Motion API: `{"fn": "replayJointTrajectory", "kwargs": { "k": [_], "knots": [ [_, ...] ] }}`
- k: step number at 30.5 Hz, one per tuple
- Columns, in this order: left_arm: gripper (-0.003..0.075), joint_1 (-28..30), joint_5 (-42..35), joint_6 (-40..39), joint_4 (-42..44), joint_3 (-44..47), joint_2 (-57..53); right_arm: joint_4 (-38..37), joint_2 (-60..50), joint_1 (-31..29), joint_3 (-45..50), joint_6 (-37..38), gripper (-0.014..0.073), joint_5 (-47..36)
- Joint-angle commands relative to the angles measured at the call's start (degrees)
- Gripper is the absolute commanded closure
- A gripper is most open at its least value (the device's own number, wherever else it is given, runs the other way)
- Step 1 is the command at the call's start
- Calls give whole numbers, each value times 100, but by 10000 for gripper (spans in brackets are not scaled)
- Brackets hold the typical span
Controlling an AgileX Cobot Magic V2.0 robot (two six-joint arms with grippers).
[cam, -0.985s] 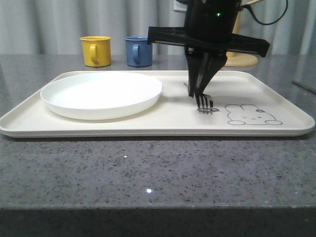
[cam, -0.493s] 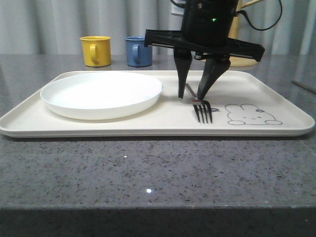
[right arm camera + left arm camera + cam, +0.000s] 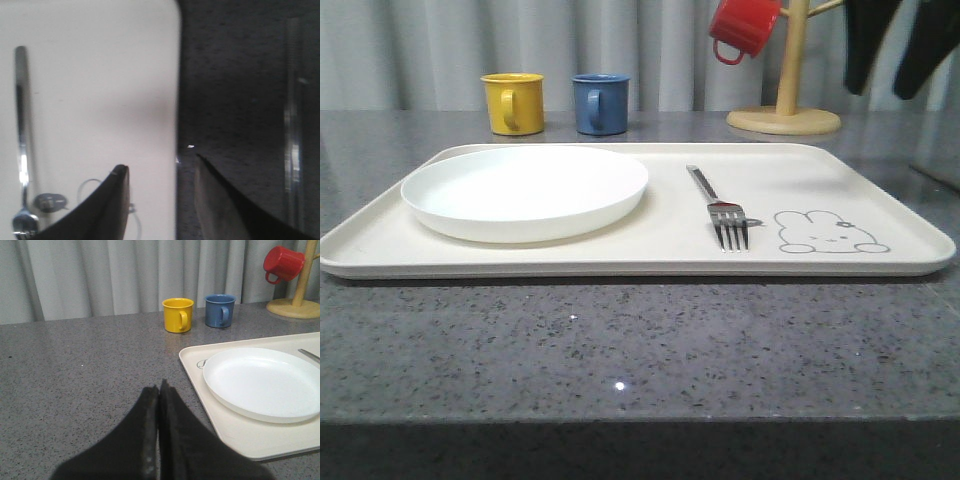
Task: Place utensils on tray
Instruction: 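Open the right gripper and lift it off the fork, then grasp the silver chopsticks with the right gripper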
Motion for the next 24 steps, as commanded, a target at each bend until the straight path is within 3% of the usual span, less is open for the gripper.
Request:
{"fn": "replayJointTrajectory", "kwargs": {
  "k": [1, 7, 18, 24],
  "knots": [
    [738, 22, -477, -69, -76, -156, 63, -52, -380, -528, 24, -509, 256, 32],
    [738, 22, -477, -69, -76, -156, 63, -6, -310, -1227, 583, -1823, 256, -3],
    [738, 22, -477, -69, -76, -156, 63, 21, 261, -1246, 771, -1860, 256, -258],
    [738, 22, -477, -69, -76, -156, 63, 27, 361, -1246, 771, -1860, 340, -305]
  ]
}}
